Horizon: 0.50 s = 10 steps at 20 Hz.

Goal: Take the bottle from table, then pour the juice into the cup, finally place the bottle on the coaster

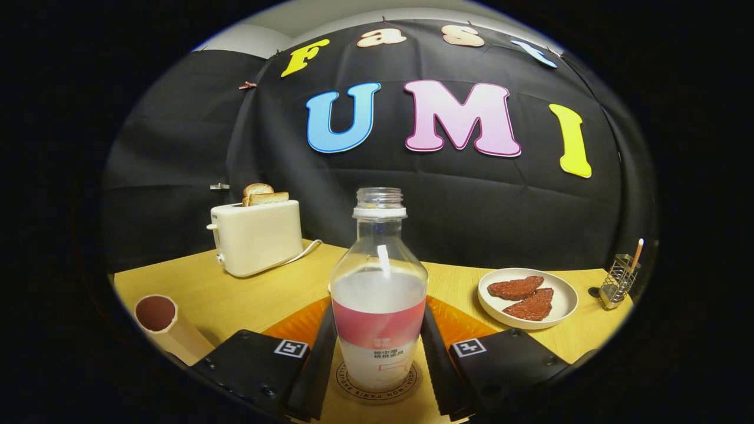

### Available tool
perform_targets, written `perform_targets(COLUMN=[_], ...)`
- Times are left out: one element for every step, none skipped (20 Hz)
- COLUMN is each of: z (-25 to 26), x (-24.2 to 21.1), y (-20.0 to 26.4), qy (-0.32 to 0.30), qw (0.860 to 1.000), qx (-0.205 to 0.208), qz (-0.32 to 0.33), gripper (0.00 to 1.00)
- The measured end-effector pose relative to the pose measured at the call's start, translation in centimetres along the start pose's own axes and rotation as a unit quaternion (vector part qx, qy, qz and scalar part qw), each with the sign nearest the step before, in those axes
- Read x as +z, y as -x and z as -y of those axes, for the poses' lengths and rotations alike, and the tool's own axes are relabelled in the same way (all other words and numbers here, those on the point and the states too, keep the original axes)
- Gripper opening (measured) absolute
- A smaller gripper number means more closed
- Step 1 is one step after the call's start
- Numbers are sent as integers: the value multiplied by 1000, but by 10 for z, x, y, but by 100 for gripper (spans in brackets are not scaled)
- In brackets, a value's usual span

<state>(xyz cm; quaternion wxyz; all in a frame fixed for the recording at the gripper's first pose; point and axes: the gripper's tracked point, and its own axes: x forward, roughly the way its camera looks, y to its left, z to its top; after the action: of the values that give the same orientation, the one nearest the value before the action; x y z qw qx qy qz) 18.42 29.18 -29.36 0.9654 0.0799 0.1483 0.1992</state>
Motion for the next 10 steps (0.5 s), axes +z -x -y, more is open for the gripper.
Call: perform_targets(z=[0, 1, 1, 2, 2, 1, 2, 2, 2, 2], x=[0, 0, 0, 0, 1, 2, 2, 2, 0, -2], y=[1, 2, 2, 2, 4, 5, 6, 7, 7, 9], qy=[-1, -3, -5, -7, -10, -12, -11, -12, -13, -15], qw=[1000, 1000, 1000, 1000, 1000, 1000, 1000, 1000, 1000, 1000], qx=[-1, -2, -2, -3, -3, -2, -3, -2, -2, -4], qz=[0, 0, -1, -4, -5, -5, -6, -8, -12, -18], gripper=[73, 74, 74, 75, 76, 77, 77, 78, 83, 88])
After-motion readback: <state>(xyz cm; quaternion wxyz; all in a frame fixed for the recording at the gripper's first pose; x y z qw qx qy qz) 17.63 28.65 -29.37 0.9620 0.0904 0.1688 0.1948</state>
